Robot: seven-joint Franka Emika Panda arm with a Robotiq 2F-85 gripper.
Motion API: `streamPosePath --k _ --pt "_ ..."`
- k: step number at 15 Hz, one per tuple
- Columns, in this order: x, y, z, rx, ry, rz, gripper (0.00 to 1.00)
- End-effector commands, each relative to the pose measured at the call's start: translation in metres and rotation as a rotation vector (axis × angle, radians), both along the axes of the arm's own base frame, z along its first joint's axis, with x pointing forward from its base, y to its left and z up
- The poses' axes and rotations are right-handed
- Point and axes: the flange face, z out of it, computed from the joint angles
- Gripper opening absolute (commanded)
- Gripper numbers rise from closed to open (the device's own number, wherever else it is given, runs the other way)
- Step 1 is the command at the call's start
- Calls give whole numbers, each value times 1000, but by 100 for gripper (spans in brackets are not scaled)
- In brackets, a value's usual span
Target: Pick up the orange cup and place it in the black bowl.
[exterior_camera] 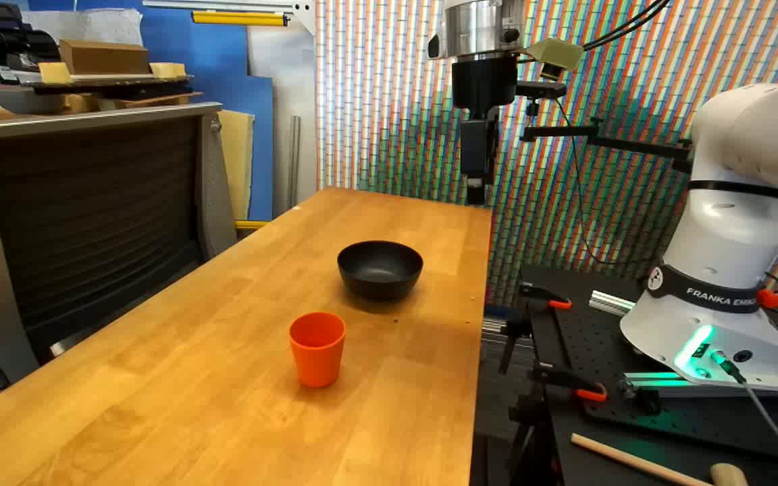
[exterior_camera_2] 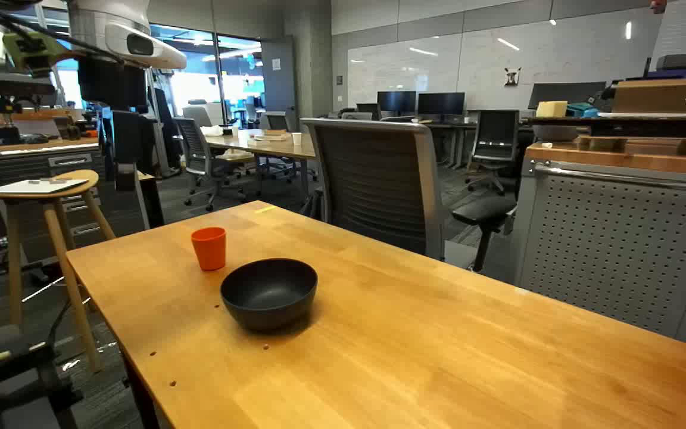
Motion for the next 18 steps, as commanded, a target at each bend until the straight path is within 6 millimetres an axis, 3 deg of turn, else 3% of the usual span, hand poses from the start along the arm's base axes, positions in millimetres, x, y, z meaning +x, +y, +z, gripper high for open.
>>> streamPosePath --k 1,14,16,18 --pt "0 0 1 0 0 0 100" --pt "1 0 1 0 -2 0 100" --pt "20 13 -15 -20 -51 -25 100" --pt "44 40 -29 -3 -128 -20 100"
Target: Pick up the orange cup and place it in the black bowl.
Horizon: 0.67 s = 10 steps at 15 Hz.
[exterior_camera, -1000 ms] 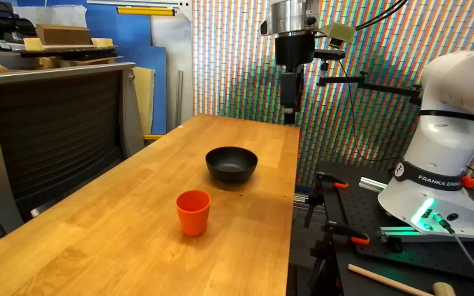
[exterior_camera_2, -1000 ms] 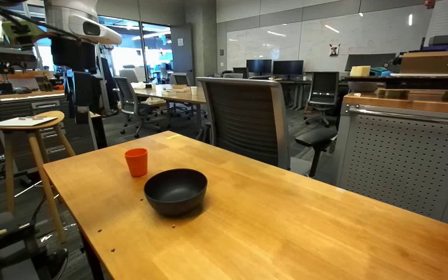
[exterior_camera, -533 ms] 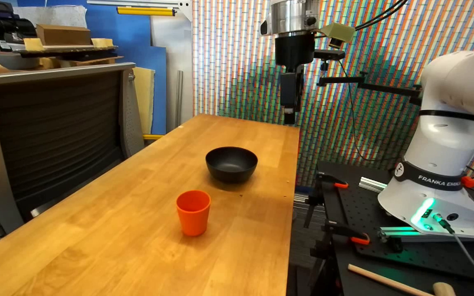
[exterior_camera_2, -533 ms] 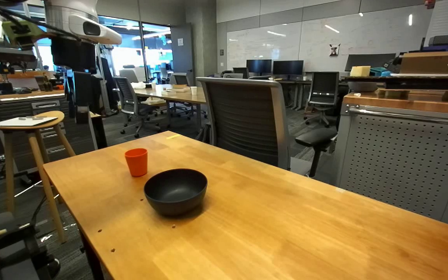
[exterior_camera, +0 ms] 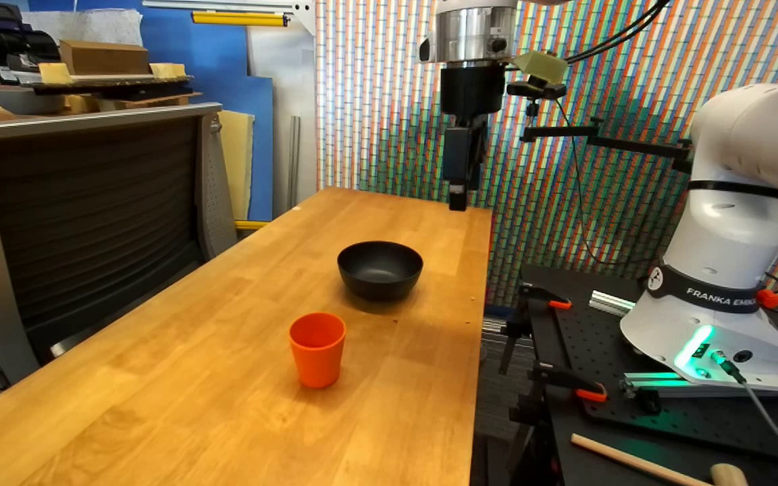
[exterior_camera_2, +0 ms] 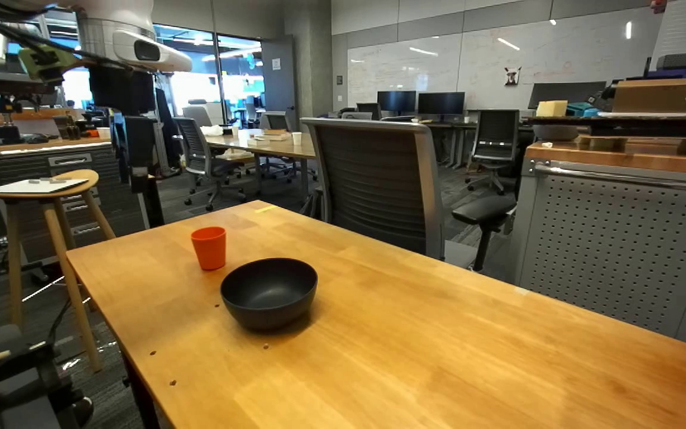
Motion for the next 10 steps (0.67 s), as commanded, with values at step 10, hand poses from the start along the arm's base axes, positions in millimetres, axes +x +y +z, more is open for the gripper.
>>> streamPosePath --k 10 --pt "119 136 -139 -100 -215 132 100"
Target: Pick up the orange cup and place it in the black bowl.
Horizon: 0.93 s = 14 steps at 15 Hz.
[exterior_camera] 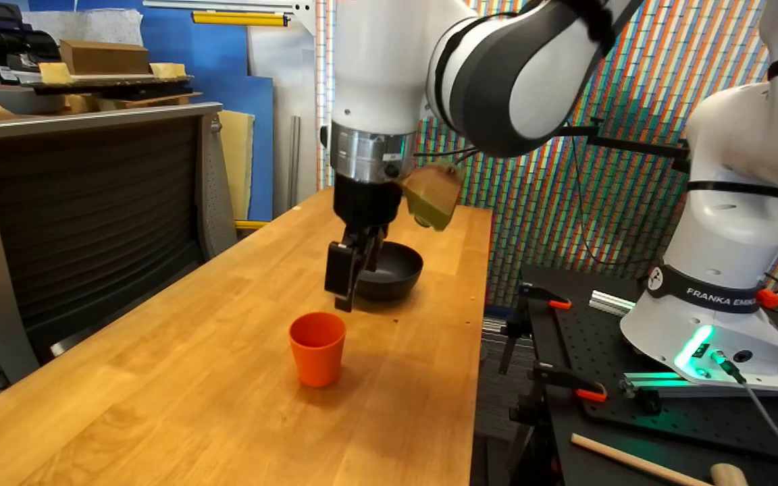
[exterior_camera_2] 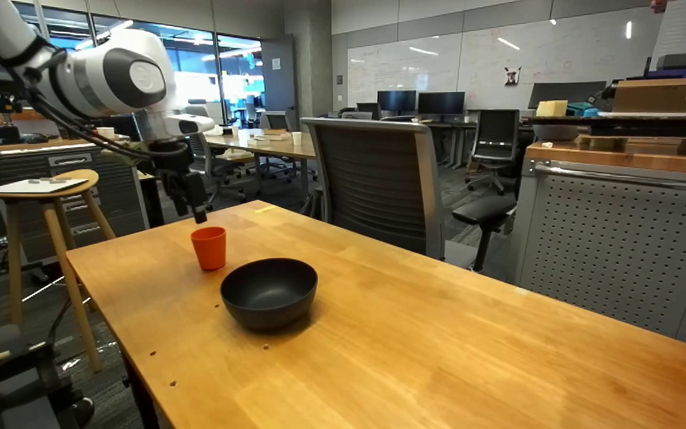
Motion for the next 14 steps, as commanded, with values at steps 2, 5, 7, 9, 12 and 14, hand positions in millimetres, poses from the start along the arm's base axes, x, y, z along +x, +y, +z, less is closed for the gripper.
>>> streamPosePath --k 2,5,7,9,12,14 --pt "46 25 -50 -96 -29 33 100" --pt "65 33 -76 -156 -48 72 74" --pt "73 37 -89 -171 -44 87 58" --pt "77 43 -90 -164 -39 86 42" --pt "70 37 -92 -159 -11 63 19" --pt "62 29 -91 -154 6 34 4"
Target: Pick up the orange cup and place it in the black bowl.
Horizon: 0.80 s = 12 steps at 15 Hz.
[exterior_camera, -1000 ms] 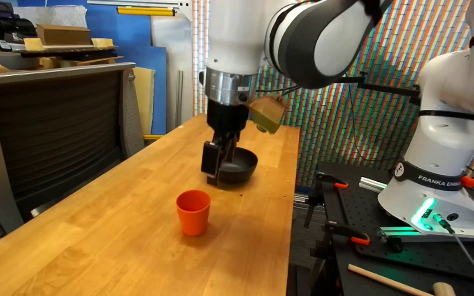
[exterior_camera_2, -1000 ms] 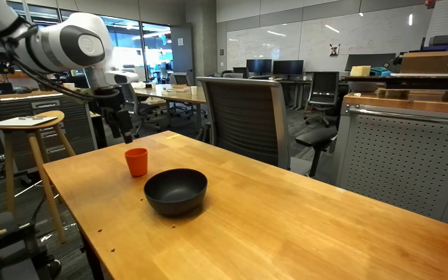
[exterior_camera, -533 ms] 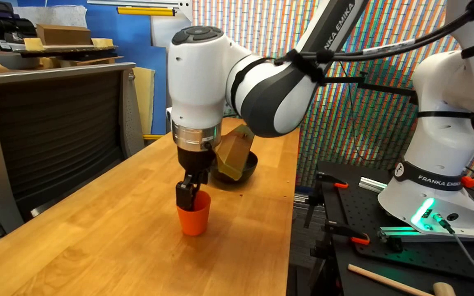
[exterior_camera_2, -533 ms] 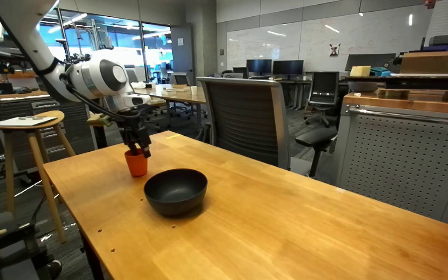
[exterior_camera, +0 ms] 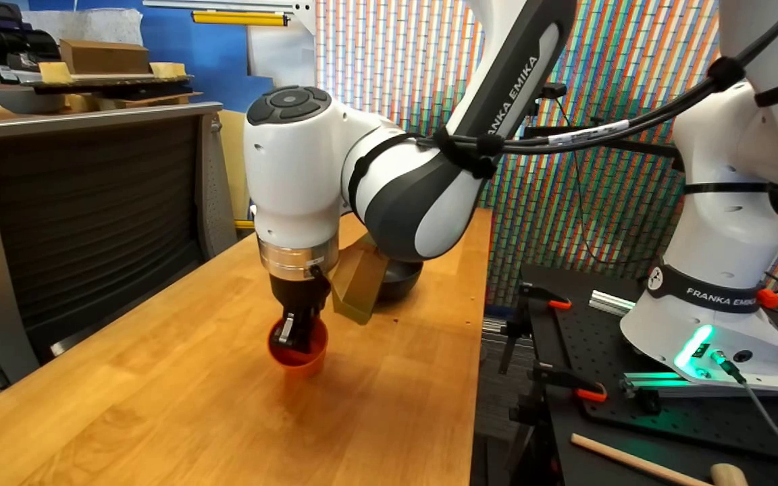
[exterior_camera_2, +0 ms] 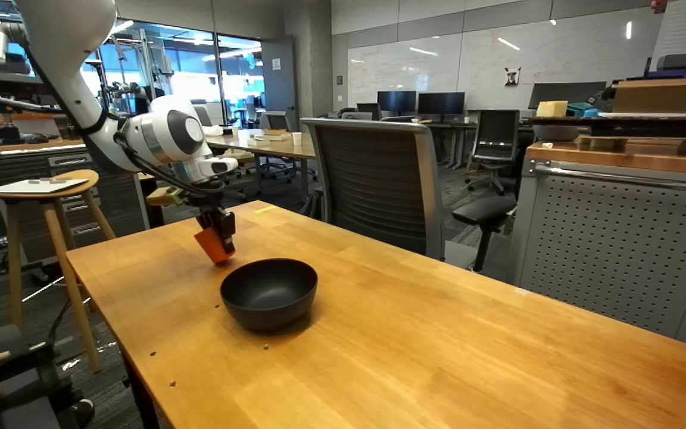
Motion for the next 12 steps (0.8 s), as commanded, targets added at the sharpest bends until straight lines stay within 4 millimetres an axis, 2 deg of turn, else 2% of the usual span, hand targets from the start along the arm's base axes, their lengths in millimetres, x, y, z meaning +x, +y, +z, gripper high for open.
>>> streamPosePath --k 1,3,6,10,12 --pt "-9 -12 8 -2 23 -58 0" --pt "-16 -24 22 13 26 -102 0" --pt "-26 -54 64 45 -2 -226 1" --pt "-44 -120 112 16 -57 -441 1" --pt "-59 -156 123 4 -98 -542 1"
